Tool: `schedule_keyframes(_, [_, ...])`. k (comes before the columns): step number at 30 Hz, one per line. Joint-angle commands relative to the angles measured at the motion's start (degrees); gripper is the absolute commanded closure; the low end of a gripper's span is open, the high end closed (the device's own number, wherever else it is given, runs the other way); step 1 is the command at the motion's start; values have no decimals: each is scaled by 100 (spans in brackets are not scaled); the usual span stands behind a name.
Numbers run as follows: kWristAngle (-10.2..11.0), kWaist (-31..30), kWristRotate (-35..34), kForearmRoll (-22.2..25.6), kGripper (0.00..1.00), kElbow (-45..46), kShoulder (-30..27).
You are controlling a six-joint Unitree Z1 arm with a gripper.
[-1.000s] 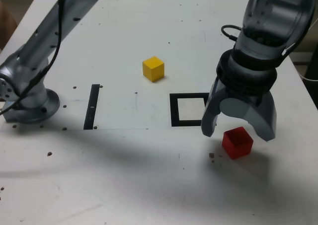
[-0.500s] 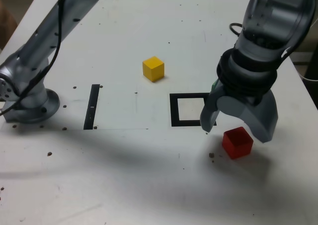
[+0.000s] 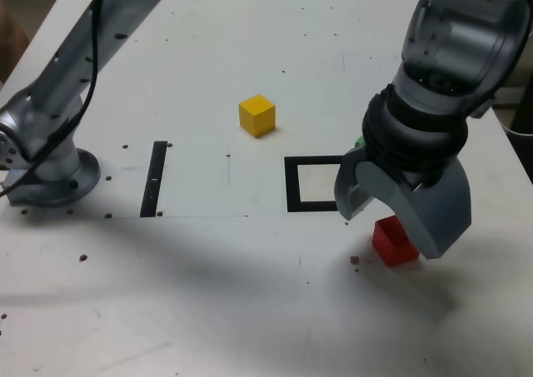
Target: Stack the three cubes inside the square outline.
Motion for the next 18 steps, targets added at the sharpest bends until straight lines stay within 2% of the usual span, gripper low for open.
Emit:
schedule_keyframes(1, [32, -38, 154, -10, 1, -46, -57])
schedule_keyframes(11, [274, -101, 609, -40, 1, -23, -96])
schedule_keyframes(18, [327, -101, 705, -104, 1, -42, 13])
